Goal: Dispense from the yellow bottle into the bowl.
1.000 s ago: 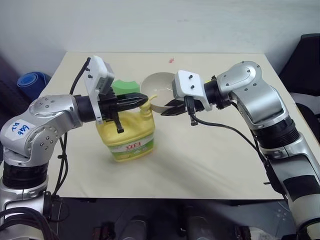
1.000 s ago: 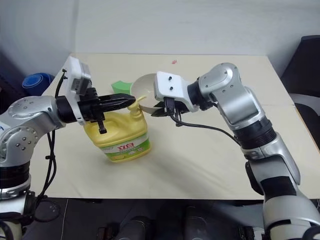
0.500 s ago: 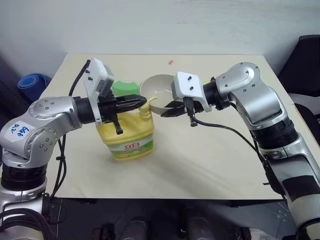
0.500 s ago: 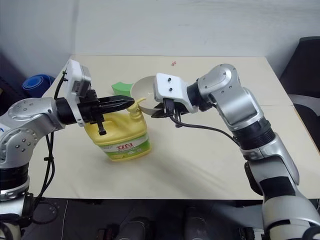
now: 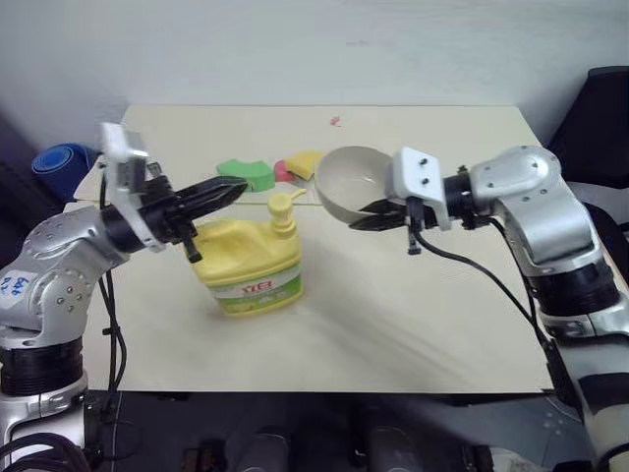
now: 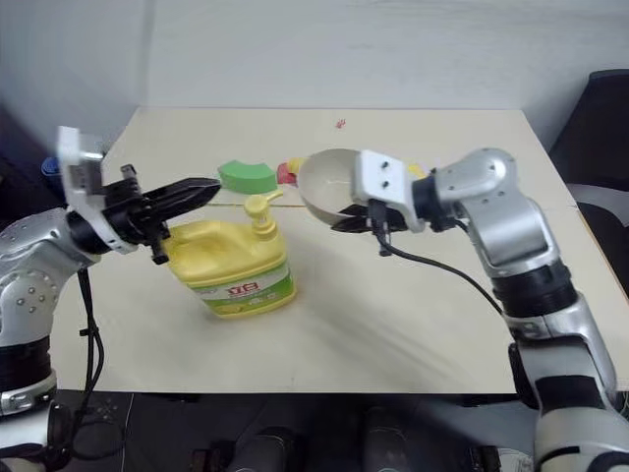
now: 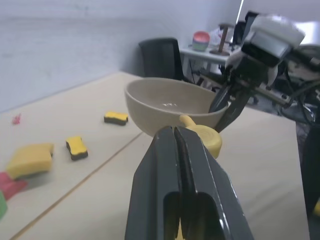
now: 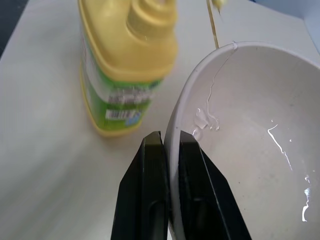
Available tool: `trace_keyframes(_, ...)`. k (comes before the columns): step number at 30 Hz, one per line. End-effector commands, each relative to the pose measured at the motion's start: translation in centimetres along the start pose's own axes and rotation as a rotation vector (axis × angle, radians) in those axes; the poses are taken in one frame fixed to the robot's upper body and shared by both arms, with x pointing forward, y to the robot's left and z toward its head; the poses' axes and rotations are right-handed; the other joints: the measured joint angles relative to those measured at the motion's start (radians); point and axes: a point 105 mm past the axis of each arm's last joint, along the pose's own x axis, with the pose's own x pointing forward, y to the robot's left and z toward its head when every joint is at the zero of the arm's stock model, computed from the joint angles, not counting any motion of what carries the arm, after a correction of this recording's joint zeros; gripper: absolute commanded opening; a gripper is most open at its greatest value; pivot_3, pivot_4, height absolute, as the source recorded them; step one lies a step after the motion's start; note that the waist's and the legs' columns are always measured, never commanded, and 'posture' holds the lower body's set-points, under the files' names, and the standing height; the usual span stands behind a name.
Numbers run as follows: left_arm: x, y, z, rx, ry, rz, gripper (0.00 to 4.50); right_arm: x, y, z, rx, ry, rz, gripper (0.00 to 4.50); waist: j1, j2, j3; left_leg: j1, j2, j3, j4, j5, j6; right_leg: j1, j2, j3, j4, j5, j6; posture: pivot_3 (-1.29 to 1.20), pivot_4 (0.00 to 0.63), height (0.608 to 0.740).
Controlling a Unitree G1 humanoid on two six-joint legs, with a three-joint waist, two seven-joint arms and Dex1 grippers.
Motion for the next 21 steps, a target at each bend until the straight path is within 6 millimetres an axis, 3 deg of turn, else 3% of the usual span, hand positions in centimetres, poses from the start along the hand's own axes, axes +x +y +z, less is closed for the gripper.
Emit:
trace_keyframes(1, -2.1, -1.1, 0.8, 0.058, 0.011, -0.029, 0.06, -2.4, 0.4, -2.3, -0.005, 0.016, -0.056, 0.00, 0.000, 0.000, 0.000, 0.000, 0.000, 0.000, -0.001, 0.000, 0.000, 0.000, 0.000, 0.000, -0.001, 0.000, 0.000, 0.00, 0.150, 0.740)
trace_keyframes(6, -4.3, -4.7, -1.1, -0.042, 0.115, -0.110, 0.06, -4.1, 3.3, -9.0, 0.082, 0.117, -0.103, 0.00, -0.001, -0.001, 0.003, 0.000, 0.001, 0.001, -0.003, 0.000, 0.001, 0.000, 0.000, 0.000, -0.004, 0.000, 0.000, 0.00, 0.150, 0.740)
trace_keyframes(10, -5.4, -8.4, -3.4, -0.141, 0.195, -0.170, 0.06, -4.3, 5.7, -13.2, 0.135, 0.119, -0.165, 0.00, 0.000, -0.001, 0.003, 0.001, 0.002, 0.001, -0.004, -0.001, 0.001, 0.001, 0.000, 0.001, -0.006, 0.000, 0.000, 0.00, 0.150, 0.740)
trace_keyframes(13, -6.2, -9.6, -4.9, -0.117, 0.253, -0.180, 0.06, -4.0, 6.9, -14.7, 0.143, 0.119, -0.175, 0.00, -0.001, 0.001, 0.004, 0.005, 0.002, 0.005, -0.004, 0.000, 0.001, 0.002, 0.001, 0.003, -0.006, 0.001, -0.002, 0.00, 0.150, 0.740)
trace_keyframes(18, -6.9, -9.7, -6.1, -0.095, 0.270, -0.155, 0.06, -3.7, 8.4, -16.6, 0.207, 0.106, -0.194, 0.00, 0.000, 0.001, 0.004, 0.006, 0.005, 0.006, -0.004, 0.001, -0.001, 0.002, 0.004, 0.003, -0.006, 0.003, -0.005, 0.00, 0.150, 0.740)
trace_keyframes(21, -7.6, -9.1, -7.5, -0.087, 0.287, -0.103, 0.00, -3.4, 8.6, -16.5, 0.241, 0.051, -0.220, 0.80, 0.000, 0.001, 0.004, 0.005, 0.006, 0.006, -0.005, 0.001, -0.001, 0.002, 0.005, 0.003, -0.007, 0.003, -0.006, 0.00, 0.150, 0.740)
